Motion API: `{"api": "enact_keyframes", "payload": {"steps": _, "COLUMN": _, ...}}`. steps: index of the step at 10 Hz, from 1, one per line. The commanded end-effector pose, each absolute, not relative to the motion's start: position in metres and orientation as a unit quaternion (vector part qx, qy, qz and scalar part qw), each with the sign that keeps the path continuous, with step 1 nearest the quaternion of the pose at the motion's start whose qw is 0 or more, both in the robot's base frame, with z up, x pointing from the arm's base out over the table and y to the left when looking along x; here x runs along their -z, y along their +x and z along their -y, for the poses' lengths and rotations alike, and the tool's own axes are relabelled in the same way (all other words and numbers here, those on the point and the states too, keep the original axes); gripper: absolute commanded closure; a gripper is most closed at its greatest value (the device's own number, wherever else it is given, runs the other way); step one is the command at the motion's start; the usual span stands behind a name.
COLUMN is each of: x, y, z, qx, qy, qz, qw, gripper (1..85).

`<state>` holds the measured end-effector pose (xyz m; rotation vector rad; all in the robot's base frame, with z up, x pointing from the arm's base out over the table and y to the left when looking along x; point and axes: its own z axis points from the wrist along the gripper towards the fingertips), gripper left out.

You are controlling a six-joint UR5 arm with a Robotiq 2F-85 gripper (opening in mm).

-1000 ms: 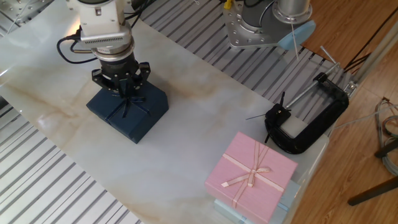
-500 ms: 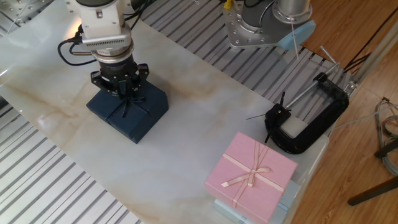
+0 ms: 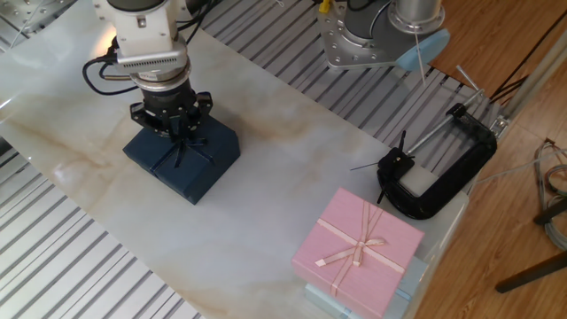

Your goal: Open a box

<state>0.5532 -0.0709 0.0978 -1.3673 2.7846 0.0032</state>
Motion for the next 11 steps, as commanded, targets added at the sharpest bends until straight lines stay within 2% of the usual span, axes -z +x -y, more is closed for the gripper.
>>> {"api": "enact_keyframes", "payload": {"steps": 1, "x": -0.0986, "y": 0.5530, "z": 0.0666, "qx": -0.010, "qy": -0.437, "qz": -0.899, "qw": 0.023, "gripper": 54.3}}
{"api": "enact_keyframes", "payload": {"steps": 11, "x": -0.0947, "y": 0.5574, "z": 0.0680, "qx": -0.011, "qy": -0.447, "qz": -0.894, "qw": 0.025, "gripper": 57.0}}
